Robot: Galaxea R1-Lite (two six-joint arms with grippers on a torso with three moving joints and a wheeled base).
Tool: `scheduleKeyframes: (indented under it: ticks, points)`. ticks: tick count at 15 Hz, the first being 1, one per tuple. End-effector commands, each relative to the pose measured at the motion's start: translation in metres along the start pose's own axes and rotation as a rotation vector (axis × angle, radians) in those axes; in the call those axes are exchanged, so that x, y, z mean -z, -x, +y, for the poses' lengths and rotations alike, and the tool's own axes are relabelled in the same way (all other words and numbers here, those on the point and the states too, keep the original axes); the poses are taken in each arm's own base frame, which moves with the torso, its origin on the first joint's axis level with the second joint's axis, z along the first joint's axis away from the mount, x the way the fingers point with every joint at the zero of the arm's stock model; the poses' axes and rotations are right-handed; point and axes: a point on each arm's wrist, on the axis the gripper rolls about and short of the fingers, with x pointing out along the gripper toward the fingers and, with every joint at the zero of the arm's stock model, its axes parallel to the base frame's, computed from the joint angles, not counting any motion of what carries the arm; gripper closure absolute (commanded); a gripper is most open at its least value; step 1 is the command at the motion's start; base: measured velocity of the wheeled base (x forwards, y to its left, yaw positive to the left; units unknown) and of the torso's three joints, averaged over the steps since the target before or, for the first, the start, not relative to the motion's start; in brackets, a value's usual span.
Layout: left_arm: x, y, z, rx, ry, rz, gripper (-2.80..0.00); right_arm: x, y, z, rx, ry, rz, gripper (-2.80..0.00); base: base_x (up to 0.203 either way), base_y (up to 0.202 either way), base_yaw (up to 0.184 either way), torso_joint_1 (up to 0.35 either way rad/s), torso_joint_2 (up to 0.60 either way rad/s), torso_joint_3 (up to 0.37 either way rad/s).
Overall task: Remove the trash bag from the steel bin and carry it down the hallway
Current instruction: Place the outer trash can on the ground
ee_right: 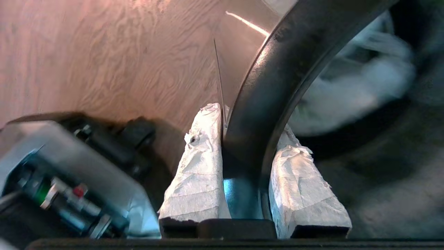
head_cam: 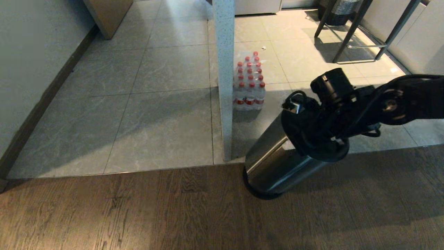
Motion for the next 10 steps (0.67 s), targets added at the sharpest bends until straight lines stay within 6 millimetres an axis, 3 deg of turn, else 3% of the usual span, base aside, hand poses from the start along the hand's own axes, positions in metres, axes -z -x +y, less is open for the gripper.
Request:
scheduleKeyframes:
  ticks: [1, 7, 10]
  points:
    - [0.000, 0.000, 0.000, 0.000, 0.000, 0.000, 0.00, -0.007, 0.053, 0.002, 0.025, 0.011, -0.091, 0.00, 0.000, 0.000, 0.000, 0.000, 0.00, 0.000]
    - [0.000, 0.000, 0.000, 0.000, 0.000, 0.000, 0.00, -0.009, 0.154, 0.008, 0.074, 0.011, -0.222, 0.00, 0.000, 0.000, 0.000, 0.000, 0.00, 0.000]
    - [0.000, 0.000, 0.000, 0.000, 0.000, 0.000, 0.00, -0.002, 0.195, -0.004, 0.150, -0.025, -0.243, 0.00, 0.000, 0.000, 0.000, 0.000, 0.00, 0.000]
